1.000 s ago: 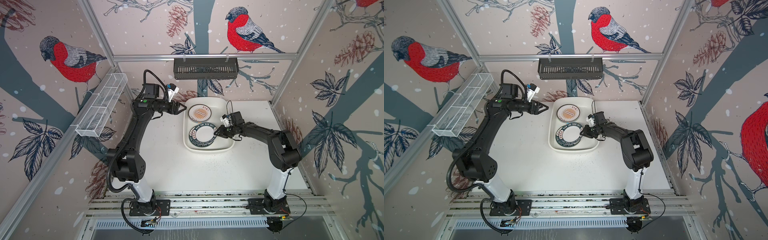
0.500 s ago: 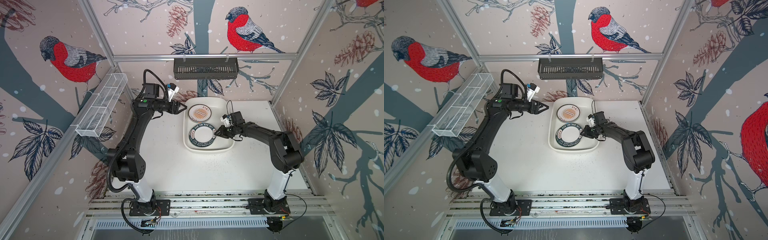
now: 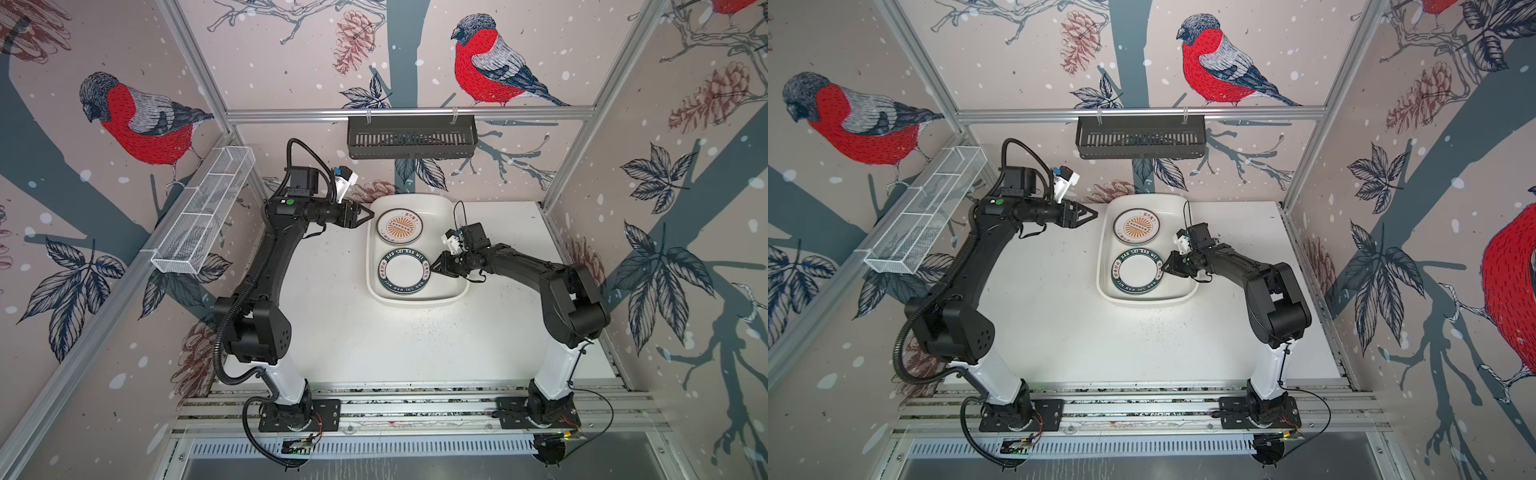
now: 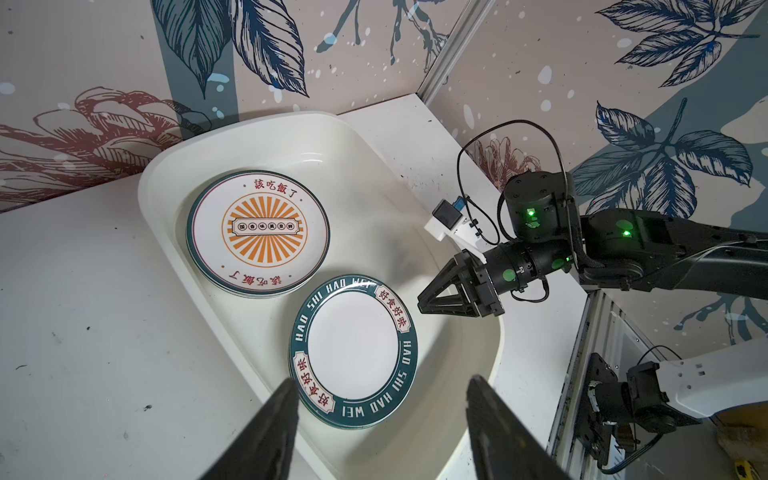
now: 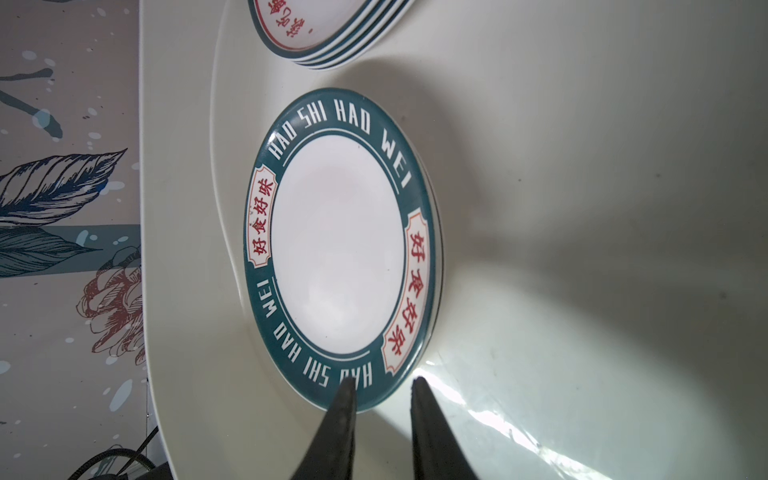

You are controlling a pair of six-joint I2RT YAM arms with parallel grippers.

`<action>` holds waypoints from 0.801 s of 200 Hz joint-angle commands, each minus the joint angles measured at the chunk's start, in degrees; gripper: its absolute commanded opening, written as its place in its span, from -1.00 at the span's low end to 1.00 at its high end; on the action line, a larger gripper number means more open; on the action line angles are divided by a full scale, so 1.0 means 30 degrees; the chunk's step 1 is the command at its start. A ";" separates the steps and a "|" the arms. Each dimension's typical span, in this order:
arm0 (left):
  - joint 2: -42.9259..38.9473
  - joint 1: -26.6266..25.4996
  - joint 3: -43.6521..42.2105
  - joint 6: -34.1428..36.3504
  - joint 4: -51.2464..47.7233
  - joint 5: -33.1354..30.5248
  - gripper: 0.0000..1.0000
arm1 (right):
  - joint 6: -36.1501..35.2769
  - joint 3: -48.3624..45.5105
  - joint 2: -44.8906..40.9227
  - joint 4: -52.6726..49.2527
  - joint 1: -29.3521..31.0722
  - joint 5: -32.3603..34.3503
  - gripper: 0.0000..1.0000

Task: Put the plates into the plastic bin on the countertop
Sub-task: 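Open the right gripper and lift it away from the plate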

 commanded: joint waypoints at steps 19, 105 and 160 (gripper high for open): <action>-0.0304 0.0008 0.0031 0.0299 0.0467 0.0018 0.30 | -0.0318 0.0045 -0.0481 0.0335 0.0174 0.0667 -0.49; -0.1640 0.0857 -0.1417 0.0454 0.1135 -0.3675 0.41 | 0.0624 -0.2687 -0.7286 0.6374 -0.0401 0.5245 -0.21; -0.3858 0.2859 -0.5875 -0.1582 0.5609 -0.5754 0.50 | 0.0374 -0.6925 -1.1945 0.9658 -0.2187 1.0714 0.72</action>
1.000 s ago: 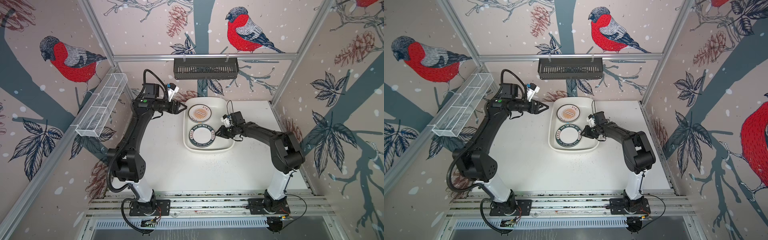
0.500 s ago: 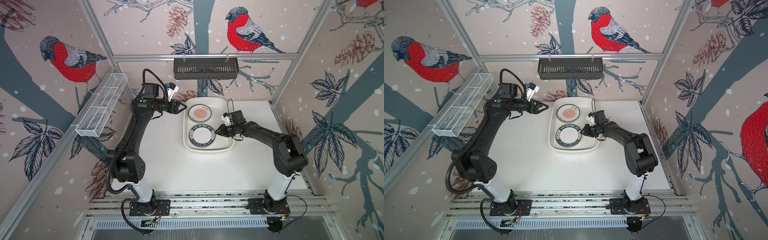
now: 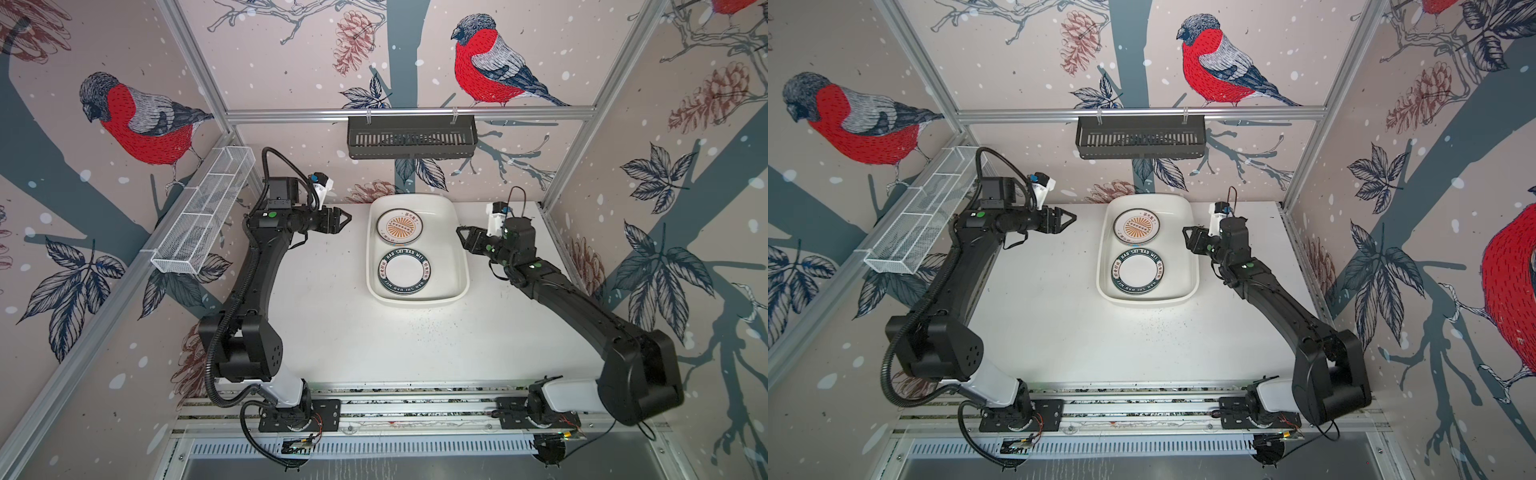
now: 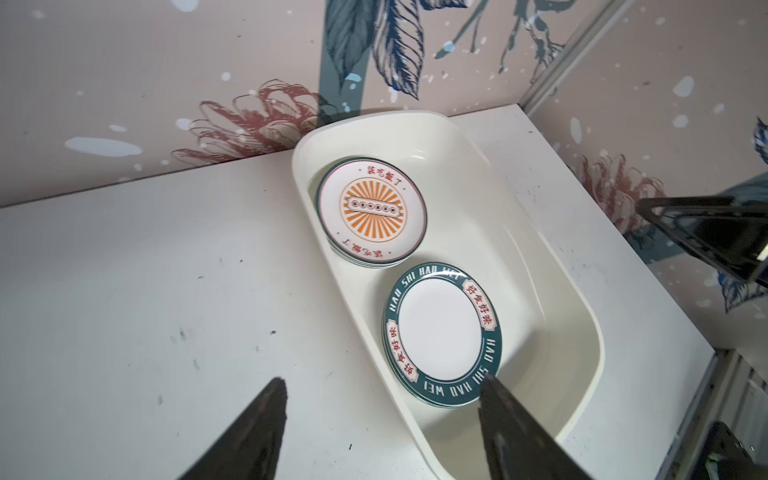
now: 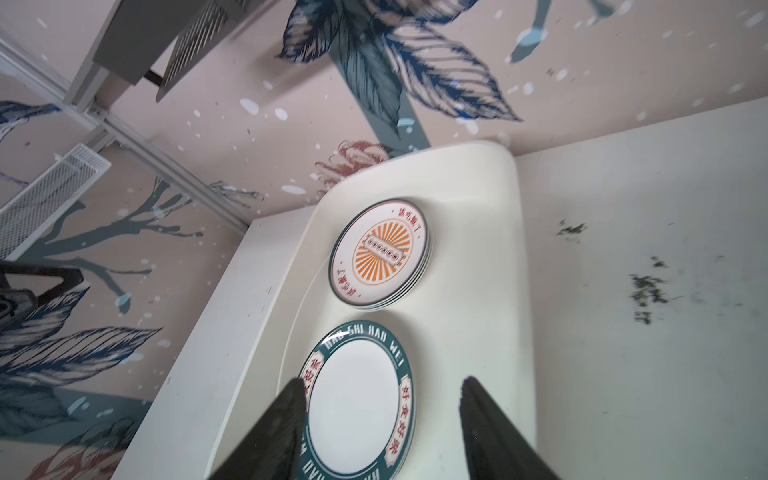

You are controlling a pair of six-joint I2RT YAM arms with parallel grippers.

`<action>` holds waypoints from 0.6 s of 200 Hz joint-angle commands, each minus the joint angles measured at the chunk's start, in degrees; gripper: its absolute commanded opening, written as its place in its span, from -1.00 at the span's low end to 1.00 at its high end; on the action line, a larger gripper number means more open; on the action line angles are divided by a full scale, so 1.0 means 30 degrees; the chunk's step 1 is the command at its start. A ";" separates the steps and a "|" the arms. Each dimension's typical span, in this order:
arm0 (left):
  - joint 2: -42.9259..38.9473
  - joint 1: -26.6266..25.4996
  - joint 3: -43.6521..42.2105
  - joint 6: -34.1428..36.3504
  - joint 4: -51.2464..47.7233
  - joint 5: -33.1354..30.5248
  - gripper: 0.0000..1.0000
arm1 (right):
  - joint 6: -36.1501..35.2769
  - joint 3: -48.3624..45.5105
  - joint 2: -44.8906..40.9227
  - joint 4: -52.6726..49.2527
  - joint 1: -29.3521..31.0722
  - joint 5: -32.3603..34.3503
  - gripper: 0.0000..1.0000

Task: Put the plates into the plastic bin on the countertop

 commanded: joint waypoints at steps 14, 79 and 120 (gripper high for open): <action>-0.1904 0.1037 -0.3180 -0.2197 0.5314 -0.1947 0.58 | -0.0735 -0.2538 -0.2541 0.3158 -0.1239 0.4235 0.99; -0.4827 0.1412 -1.0290 -0.3847 1.2085 -0.8137 0.96 | -0.4293 -0.6399 -0.4154 0.5324 -0.2328 0.6800 0.99; -0.5735 0.1434 -1.5649 -0.3556 1.6868 -1.0301 0.96 | -0.5463 -1.0354 -0.4542 1.0173 -0.2684 0.8833 1.00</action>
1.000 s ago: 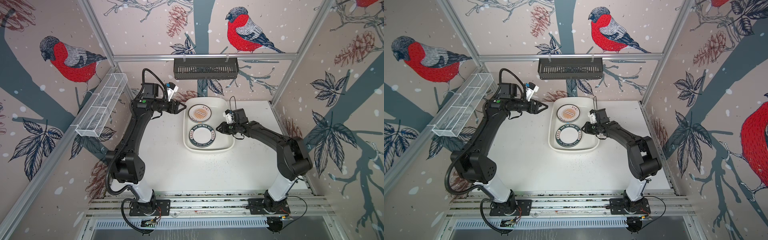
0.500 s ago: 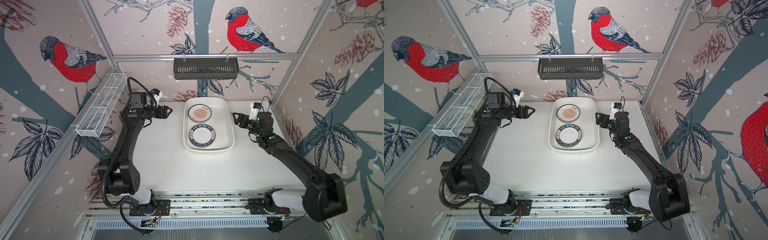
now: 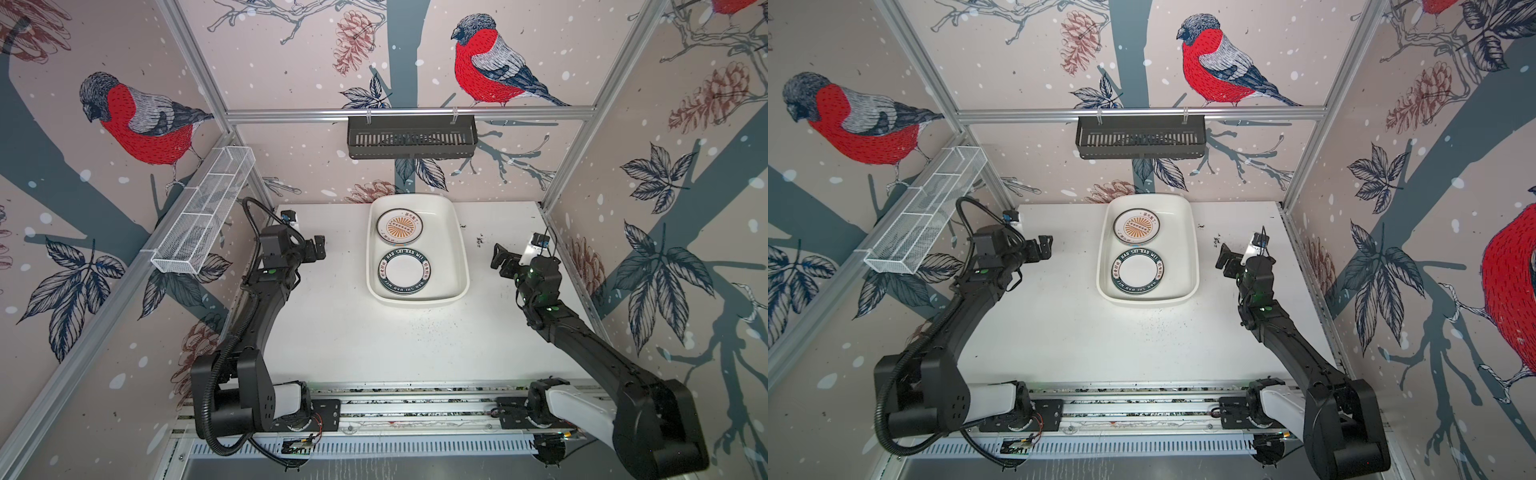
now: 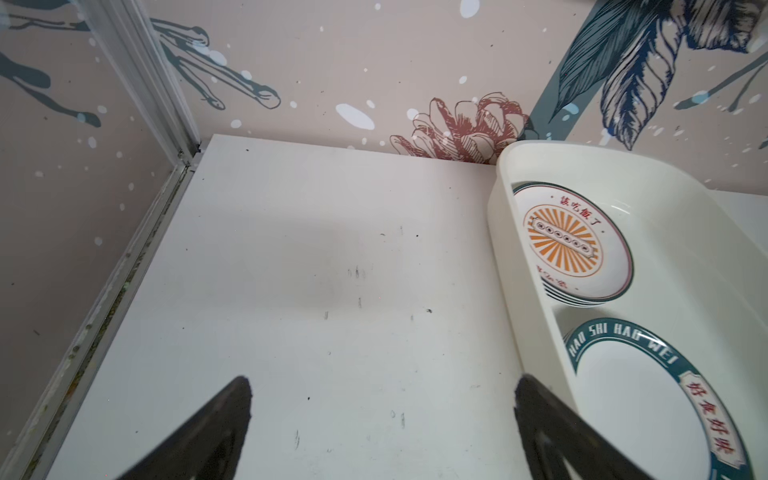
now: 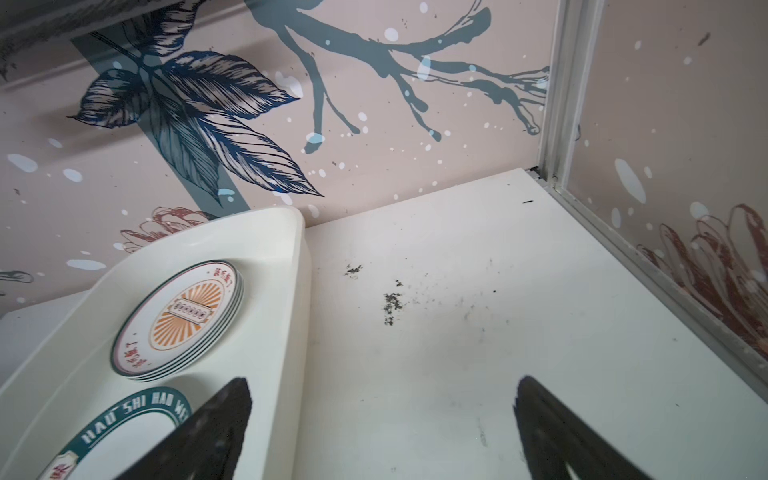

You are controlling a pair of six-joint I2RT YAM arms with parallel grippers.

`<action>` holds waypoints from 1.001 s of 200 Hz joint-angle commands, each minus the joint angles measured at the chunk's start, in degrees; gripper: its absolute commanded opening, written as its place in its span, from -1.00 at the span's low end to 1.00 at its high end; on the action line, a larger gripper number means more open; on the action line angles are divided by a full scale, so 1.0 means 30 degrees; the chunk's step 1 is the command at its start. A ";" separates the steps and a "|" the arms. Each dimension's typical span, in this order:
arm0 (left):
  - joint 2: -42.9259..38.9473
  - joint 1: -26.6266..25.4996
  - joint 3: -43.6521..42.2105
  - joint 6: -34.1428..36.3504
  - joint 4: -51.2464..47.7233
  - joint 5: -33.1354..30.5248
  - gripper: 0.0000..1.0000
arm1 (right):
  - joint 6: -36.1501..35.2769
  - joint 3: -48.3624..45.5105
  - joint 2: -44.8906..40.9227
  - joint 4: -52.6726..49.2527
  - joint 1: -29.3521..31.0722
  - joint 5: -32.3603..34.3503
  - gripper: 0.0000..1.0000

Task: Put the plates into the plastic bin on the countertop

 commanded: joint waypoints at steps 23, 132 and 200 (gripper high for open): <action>-0.0929 0.0054 -0.5060 -0.0107 0.7956 -0.2772 0.96 | -0.2525 -0.3571 0.0000 0.7023 -0.0371 0.2754 0.99; 0.2047 0.0169 -1.4698 -0.0425 2.6602 -0.1873 0.98 | -0.2590 -0.7756 0.3395 1.5851 -0.3891 0.0160 0.99; 0.5155 0.0159 -1.5484 -0.0156 3.1004 -0.0937 0.97 | -0.3285 -0.7594 0.6624 1.8328 -0.4033 -0.1555 0.99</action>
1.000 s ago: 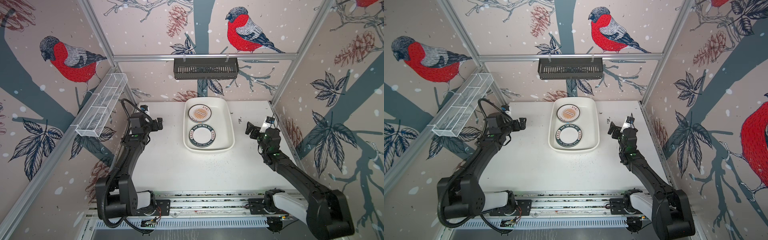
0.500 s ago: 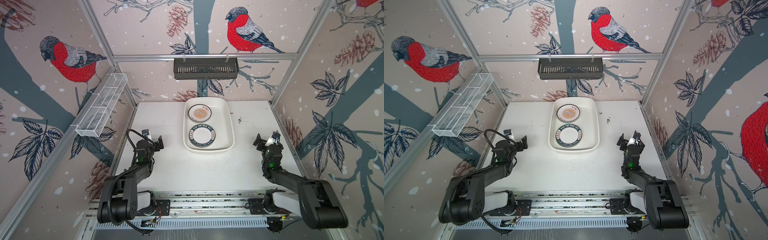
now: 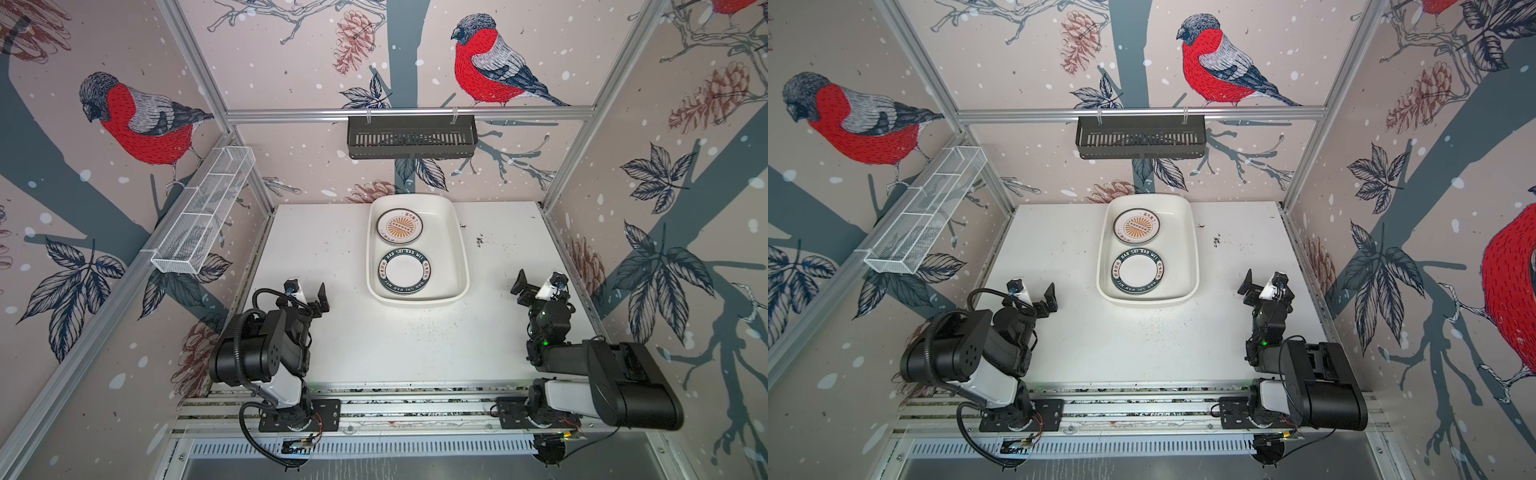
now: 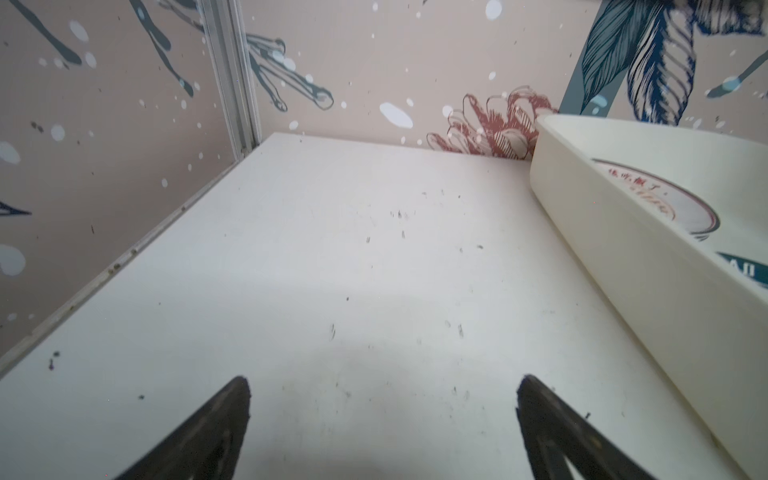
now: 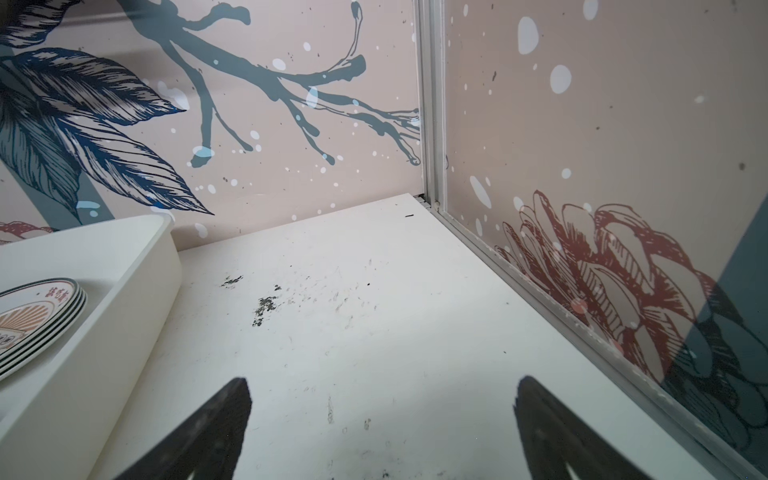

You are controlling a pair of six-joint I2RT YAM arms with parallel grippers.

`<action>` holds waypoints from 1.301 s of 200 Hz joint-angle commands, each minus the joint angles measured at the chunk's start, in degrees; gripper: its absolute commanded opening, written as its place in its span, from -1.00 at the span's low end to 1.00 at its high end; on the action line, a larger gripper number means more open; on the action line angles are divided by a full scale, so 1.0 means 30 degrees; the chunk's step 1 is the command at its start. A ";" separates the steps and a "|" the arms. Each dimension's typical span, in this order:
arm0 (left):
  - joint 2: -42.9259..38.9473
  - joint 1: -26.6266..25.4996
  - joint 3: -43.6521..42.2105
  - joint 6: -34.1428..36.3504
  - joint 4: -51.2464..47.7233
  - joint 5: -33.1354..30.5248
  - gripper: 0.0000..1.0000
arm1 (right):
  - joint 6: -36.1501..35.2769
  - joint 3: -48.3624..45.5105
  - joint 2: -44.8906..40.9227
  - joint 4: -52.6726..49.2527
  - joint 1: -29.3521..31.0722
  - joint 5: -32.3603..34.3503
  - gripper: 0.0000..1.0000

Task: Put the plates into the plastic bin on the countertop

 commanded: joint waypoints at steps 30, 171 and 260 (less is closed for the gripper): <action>-0.0446 0.0019 0.1563 0.0038 0.1401 0.0800 0.97 | -0.0881 0.1056 0.2716 0.2285 -0.0016 -0.1759 0.99; -0.0678 -0.1211 0.3733 0.1182 -0.3010 -0.0861 0.97 | -0.1781 0.2548 0.3400 0.0092 0.0978 -0.0391 0.99; -0.0681 -0.1386 0.3855 0.1261 -0.3229 -0.1236 0.97 | -0.1781 0.2558 0.3381 0.0101 0.0980 -0.0377 0.99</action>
